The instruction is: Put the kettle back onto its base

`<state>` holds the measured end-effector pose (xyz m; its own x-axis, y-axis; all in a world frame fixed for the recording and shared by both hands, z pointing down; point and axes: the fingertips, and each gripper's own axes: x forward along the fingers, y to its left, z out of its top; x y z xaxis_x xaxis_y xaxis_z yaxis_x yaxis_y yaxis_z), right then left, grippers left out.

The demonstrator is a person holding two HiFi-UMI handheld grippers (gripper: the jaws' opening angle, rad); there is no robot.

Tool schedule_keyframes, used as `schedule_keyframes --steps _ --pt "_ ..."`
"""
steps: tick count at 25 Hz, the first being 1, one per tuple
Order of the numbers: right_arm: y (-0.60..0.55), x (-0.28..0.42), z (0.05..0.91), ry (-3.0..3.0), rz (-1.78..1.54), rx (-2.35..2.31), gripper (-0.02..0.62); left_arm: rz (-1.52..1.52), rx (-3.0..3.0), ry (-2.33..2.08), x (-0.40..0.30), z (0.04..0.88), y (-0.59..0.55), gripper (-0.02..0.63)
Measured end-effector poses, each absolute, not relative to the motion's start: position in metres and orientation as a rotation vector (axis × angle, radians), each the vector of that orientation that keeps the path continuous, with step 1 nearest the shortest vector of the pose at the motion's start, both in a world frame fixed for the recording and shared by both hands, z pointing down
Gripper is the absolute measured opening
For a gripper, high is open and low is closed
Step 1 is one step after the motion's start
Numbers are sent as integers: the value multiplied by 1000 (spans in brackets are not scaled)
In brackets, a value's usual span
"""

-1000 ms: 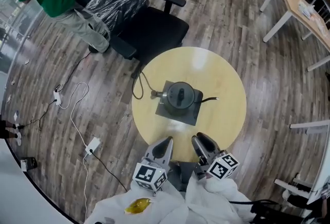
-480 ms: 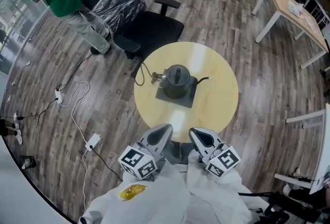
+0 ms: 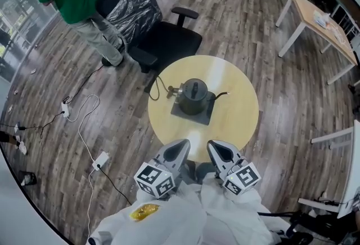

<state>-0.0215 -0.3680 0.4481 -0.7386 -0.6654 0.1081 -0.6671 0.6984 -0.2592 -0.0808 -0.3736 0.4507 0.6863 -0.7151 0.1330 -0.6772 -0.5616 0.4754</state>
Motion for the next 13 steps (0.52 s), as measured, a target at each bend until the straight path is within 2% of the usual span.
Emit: schedule_keyframes --steps 13 --pt "-373 -23 446 -2881 407 1124 11 54 2440 -1114 -73 457 -388 0"
